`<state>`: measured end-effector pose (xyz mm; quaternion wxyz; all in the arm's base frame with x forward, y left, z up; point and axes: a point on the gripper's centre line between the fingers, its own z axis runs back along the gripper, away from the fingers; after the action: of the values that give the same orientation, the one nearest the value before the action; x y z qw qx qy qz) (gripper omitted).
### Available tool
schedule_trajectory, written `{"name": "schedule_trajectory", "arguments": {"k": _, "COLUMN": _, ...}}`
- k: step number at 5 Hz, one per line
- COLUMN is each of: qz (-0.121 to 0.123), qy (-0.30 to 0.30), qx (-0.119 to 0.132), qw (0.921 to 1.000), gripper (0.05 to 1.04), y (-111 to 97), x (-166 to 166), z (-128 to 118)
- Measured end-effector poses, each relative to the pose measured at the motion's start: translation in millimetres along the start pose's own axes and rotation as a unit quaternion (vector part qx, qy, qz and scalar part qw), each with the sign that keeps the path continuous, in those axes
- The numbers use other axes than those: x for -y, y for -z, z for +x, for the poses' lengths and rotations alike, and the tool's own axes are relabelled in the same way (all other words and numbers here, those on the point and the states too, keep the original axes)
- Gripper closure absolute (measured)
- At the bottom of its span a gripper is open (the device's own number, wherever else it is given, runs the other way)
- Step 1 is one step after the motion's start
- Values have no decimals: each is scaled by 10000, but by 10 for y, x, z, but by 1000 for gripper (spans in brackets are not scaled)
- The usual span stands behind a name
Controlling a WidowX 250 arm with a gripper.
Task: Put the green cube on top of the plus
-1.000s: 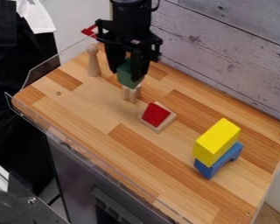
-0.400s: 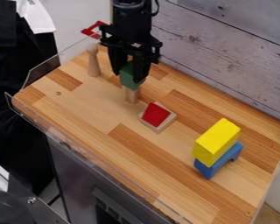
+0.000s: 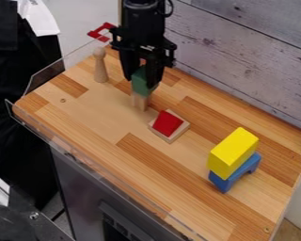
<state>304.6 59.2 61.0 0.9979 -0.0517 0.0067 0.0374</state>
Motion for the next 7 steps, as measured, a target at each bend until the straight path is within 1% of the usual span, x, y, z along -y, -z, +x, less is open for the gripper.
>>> {"name": "schedule_trajectory", "arguments": {"k": 1, "qz": -29, "qy": -81, "qx": -106, "qw": 9999, "gripper": 537, "y": 59, "x": -38, "z": 4}}
{"name": "schedule_trajectory", "arguments": {"k": 2, "qz": -37, "qy": -106, "qx": -101, "qw": 9999, "gripper": 537, "y": 55, "x": -57, "z": 16}}
{"name": "schedule_trajectory", "arguments": {"k": 3, "qz": -56, "qy": -151, "qx": -197, "qw": 9997, "gripper": 537, "y": 97, "x": -67, "z": -2}}
{"name": "schedule_trajectory", "arguments": {"k": 4, "qz": -147, "qy": -205, "qx": -292, "qw": 9993, "gripper": 490, "y": 130, "x": -53, "z": 9}}
{"name": "schedule_trajectory", "arguments": {"k": 5, "qz": -179, "qy": -245, "qx": -301, "qw": 9991, "gripper": 172, "y": 109, "x": -43, "z": 18}}
{"name": "schedule_trajectory", "arguments": {"k": 6, "qz": -178, "qy": -329, "qx": -310, "qw": 9988, "gripper": 80, "y": 109, "x": -43, "z": 16}}
{"name": "schedule_trajectory", "arguments": {"k": 7, "qz": -85, "qy": -457, "qx": -348, "qw": 9983, "gripper": 84, "y": 56, "x": -52, "z": -40}}
